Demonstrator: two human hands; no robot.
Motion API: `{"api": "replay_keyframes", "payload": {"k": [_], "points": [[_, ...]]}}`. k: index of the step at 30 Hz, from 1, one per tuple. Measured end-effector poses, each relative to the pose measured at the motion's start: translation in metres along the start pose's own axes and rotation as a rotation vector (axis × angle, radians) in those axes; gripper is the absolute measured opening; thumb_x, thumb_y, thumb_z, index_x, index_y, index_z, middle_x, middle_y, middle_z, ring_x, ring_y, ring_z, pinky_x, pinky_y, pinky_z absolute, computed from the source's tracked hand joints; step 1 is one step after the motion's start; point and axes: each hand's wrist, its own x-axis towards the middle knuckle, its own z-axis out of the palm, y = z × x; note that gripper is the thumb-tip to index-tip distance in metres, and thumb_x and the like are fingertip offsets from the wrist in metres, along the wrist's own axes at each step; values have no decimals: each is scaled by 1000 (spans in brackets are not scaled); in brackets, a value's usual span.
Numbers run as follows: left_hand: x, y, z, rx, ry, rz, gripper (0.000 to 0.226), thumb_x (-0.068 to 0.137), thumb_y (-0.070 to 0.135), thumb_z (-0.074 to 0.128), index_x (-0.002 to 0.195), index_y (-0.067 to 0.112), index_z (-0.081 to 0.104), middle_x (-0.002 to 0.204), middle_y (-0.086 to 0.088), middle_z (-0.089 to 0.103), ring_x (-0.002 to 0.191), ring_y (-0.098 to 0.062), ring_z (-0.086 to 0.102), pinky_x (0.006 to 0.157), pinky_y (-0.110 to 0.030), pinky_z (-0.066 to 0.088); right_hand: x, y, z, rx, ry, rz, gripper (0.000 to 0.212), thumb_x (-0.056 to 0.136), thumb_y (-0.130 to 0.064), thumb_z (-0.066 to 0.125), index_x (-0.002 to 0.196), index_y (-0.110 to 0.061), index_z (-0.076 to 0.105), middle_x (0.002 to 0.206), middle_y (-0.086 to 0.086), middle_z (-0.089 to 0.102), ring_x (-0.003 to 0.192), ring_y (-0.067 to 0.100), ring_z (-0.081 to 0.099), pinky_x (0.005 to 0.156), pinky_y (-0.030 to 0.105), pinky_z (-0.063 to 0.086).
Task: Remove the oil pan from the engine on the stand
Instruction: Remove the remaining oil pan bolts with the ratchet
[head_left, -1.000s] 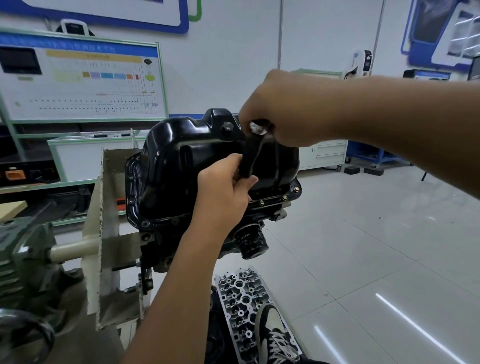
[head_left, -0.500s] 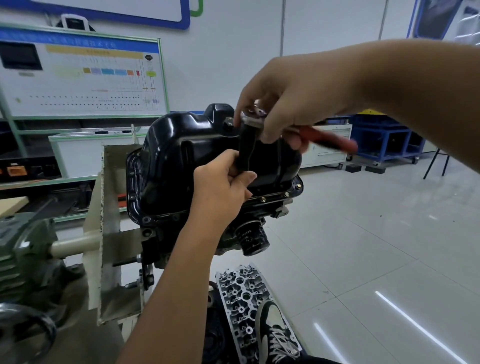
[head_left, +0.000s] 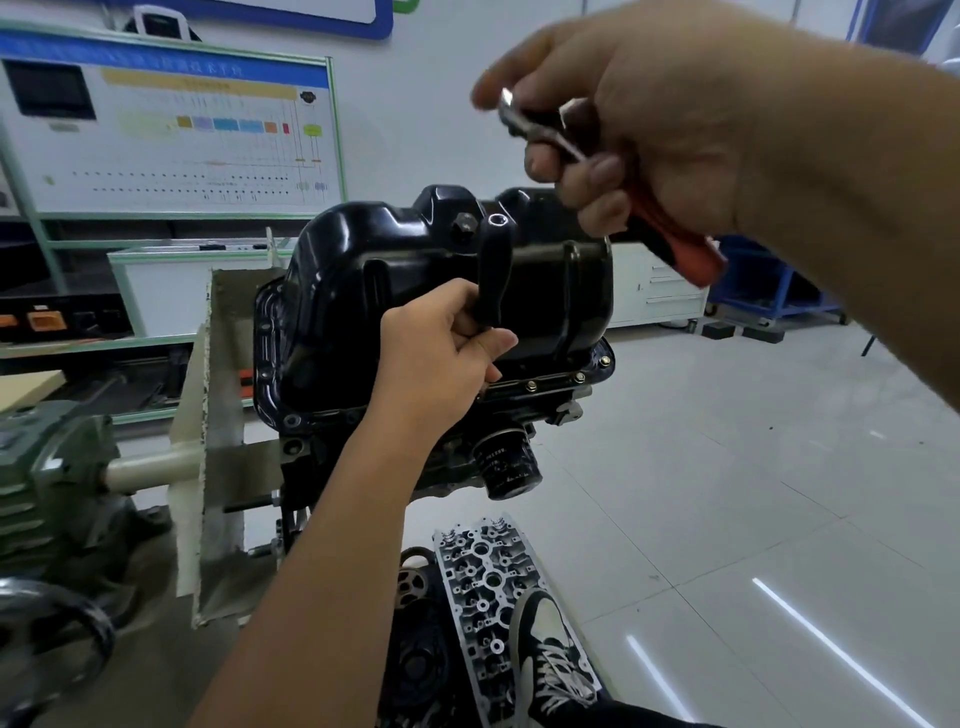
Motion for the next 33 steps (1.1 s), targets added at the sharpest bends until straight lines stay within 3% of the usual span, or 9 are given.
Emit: {"api": "replay_keyframes", "payload": {"k": [4, 8, 14, 18, 20, 23, 27, 29, 33], "points": [[-7, -2, 5, -92, 83, -19, 24, 84, 5, 83, 83, 23, 67, 70, -3, 70, 54, -21, 71, 51, -32, 59, -2, 35, 18, -310, 247, -256, 14, 104, -33, 59, 104, -26, 71, 72, -9, 55, 47, 0, 48, 50, 29, 48], [-10, -5, 9, -148, 158, -26, 20, 81, 9, 87, 85, 15, 68, 65, -7, 67, 51, -23, 70, 49, -38, 59, -2, 88, 46, -133, 303, -293, 35, 91, -47, 76, 83, -13, 74, 60, -9, 51, 57, 10, 48, 59, 33, 43], [-9, -6, 12, -95, 119, 73, 9, 82, 19, 77, 82, 14, 70, 63, 0, 68, 50, -20, 66, 52, -29, 51, 13, 130, 74, 65, 514, -488, 23, 80, -43, 84, 83, -24, 71, 79, -3, 63, 70, 9, 55, 70, 28, 45], [-9, -13, 14, 49, -53, 109, 11, 96, 7, 67, 86, 8, 70, 64, 0, 65, 54, -17, 66, 51, -32, 55, 11, 151, 73, 425, 342, -497, 35, 90, -46, 75, 93, -12, 71, 83, 18, 63, 78, 23, 58, 68, 43, 51], [-10, -11, 18, 47, -21, 83, 12, 96, 6, 69, 86, 12, 73, 67, 0, 69, 56, -15, 69, 51, -34, 58, 13, 156, 66, 549, 256, -478, 40, 92, -47, 68, 96, -7, 71, 78, 14, 64, 72, 19, 60, 60, 37, 52], [-11, -10, 22, 21, 114, 18, 20, 90, 8, 77, 77, 23, 70, 68, 5, 72, 52, -15, 70, 46, -28, 55, 19, 159, 65, 459, 297, -518, 20, 96, -26, 71, 92, -6, 71, 66, -16, 62, 52, 5, 54, 49, 21, 45], [-11, -12, 18, 21, 197, 32, 11, 85, 13, 81, 78, 13, 72, 62, 1, 70, 49, -17, 69, 45, -28, 54, 20, 163, 68, 321, 373, -562, 22, 76, -14, 89, 92, -7, 76, 92, 14, 72, 64, 22, 60, 59, 33, 52], [-14, -12, 19, 68, 234, 86, 10, 85, 8, 76, 79, 16, 73, 59, 4, 68, 48, -13, 67, 46, -27, 54, 23, 166, 65, 202, 353, -572, 24, 74, -11, 91, 92, -2, 77, 95, 15, 70, 73, 14, 62, 65, 28, 50], [-16, -14, 19, 136, 181, 168, 12, 94, 11, 70, 83, 16, 74, 61, 7, 66, 53, -12, 67, 50, -30, 54, 25, 167, 61, 109, 209, -589, 10, 89, -7, 77, 97, -1, 73, 96, 13, 67, 81, 25, 64, 71, 39, 53]]}}
